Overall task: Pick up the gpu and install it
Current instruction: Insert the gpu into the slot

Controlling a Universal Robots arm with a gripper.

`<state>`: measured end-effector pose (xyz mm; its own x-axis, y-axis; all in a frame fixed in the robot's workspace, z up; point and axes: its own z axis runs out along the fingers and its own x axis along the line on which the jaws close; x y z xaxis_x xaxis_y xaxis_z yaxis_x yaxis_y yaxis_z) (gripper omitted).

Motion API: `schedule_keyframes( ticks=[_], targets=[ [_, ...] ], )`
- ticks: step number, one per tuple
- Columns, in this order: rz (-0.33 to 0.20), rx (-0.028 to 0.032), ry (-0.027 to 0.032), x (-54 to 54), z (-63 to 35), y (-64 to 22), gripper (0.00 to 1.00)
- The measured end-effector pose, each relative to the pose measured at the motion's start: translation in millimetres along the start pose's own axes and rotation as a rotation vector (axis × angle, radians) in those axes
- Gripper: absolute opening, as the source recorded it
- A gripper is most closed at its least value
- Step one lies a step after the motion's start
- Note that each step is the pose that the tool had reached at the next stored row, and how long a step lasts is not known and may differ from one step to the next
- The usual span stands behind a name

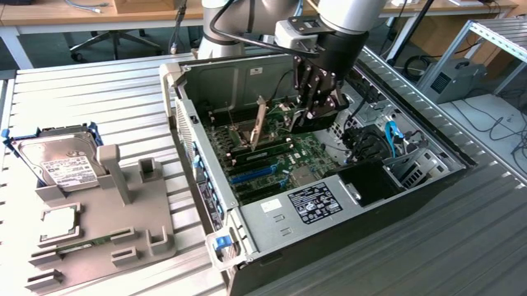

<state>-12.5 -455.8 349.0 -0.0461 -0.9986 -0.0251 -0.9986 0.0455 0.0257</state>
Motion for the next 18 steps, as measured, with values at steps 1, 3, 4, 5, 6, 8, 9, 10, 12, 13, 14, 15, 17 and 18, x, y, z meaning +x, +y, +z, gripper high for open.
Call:
schedule_keyframes(
  ticks=[1,3,4,5,6,8,9,10,12,13,14,15,17,18],
  targets=[
    [0.000,0.0000,0.0001,0.0,0.1,0.5,0.26],
    [0.000,0.0000,0.0000,0.1,0.6,1.7,0.26],
    [0.000,0.0000,0.0000,0.1,0.8,2.2,0.26],
    [0.000,0.0000,0.0000,0.1,1.0,2.7,0.26],
    [0.000,0.0000,0.0000,0.2,1.1,3.0,0.26],
    [0.000,0.0000,0.0000,0.2,1.5,3.7,0.26],
    [0.000,0.0000,0.0001,0.2,1.6,4.0,0.26],
    [0.000,0.0000,0.0000,0.3,1.8,4.2,0.26],
    [0.000,0.0000,0.0000,0.3,2.3,4.7,0.26],
    [0.000,0.0000,0.0000,0.3,2.4,4.8,0.26],
    [0.000,0.0000,0.0000,0.3,2.6,4.9,0.26],
    [0.000,0.0000,0.0000,0.3,2.9,5.1,0.26],
    [0.000,0.0000,0.0000,0.4,3.5,5.4,0.26],
    [0.000,0.0000,0.0000,0.4,3.7,5.5,0.26]
  ],
)
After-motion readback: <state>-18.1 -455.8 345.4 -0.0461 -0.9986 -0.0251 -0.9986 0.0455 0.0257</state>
